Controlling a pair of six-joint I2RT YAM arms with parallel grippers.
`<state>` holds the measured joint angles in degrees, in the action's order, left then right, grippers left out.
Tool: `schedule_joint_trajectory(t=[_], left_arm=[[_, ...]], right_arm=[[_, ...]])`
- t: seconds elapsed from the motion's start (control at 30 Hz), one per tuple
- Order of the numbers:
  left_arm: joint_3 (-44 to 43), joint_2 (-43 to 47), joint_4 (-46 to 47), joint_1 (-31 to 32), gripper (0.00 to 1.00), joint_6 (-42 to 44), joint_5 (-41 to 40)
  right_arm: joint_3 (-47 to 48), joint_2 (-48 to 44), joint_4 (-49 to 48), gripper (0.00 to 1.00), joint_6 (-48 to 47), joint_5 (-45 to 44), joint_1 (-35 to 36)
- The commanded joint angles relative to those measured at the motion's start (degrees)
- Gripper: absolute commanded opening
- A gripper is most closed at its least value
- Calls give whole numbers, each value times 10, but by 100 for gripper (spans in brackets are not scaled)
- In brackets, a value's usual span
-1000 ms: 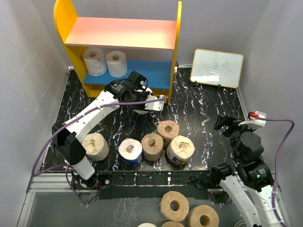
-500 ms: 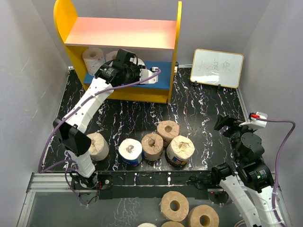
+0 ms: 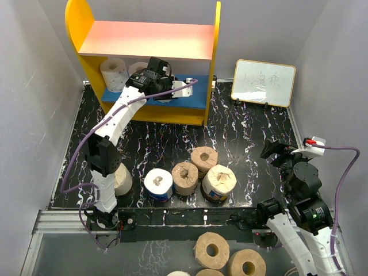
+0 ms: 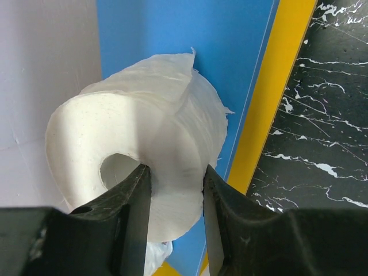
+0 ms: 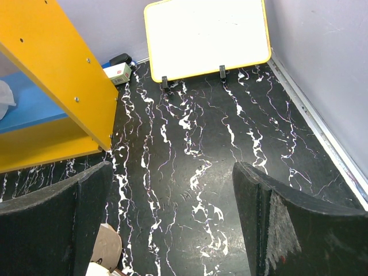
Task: Place and organize the paper towels onto the shelf
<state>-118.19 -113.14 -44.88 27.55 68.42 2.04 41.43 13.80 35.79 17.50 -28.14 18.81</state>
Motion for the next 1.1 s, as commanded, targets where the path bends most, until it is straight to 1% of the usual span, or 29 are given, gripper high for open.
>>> schedule_joint_trajectory(t=[0.0, 0.03, 0.07, 0.1, 0.13, 0.17, 0.2, 0.23, 0.27, 0.4, 0.5, 0.6, 0.7, 0.73, 0.8, 0.87, 0.93, 1.0, 1.07], left_arm=[[11, 20, 61, 1, 0, -7, 0], [22, 24, 82, 1, 2, -13, -5], [32, 28, 103, 1, 8, -17, -9], [44, 34, 121, 1, 16, -21, -12], [53, 39, 138, 1, 27, -23, -14], [62, 46, 153, 1, 41, -24, -16], [68, 52, 160, 1, 74, -24, -15], [73, 57, 163, 1, 96, -24, -14], [74, 62, 165, 2, 98, -25, -14], [68, 87, 147, 7, 99, -38, -11], [78, 126, 138, 14, 99, -49, -11], [111, 181, 117, 42, 99, -29, -32], [178, 258, 67, 71, 99, 3, -29], [193, 284, 44, 74, 99, -4, -15], [196, 320, -57, 76, 99, -28, 34], [189, 341, -177, 76, 99, -47, 119], [205, 370, -277, 76, 99, -58, 194], [244, 410, -338, 77, 99, -56, 263], [294, 461, -360, 82, 99, -61, 302]], right_arm=[[1, -5, -26, 84, 0, -4, 3], [1, -5, -26, 84, 0, -4, 3], [1, -5, -27, 84, 0, -4, 3], [1, -5, -26, 84, 0, -4, 3], [1, -5, -27, 84, 0, -4, 3], [1, -5, -27, 84, 0, -4, 3], [0, -5, -27, 84, -1, -3, 3], [0, -4, -27, 84, -1, -3, 2], [0, -4, -27, 84, -1, -2, 3], [0, -6, -28, 84, -2, -2, 3], [0, -7, -28, 84, -1, -2, 3], [0, -9, -28, 84, -1, -3, 2], [0, -12, -27, 84, -1, -4, 2], [0, -12, -27, 84, -2, -4, 2], [0, -12, -28, 84, -1, -3, 3], [0, -12, -27, 84, -1, -3, 3], [0, -14, -27, 84, -1, -3, 2], [0, -17, -28, 84, -1, -3, 3], [-1, -17, -29, 84, -1, -3, 2]])
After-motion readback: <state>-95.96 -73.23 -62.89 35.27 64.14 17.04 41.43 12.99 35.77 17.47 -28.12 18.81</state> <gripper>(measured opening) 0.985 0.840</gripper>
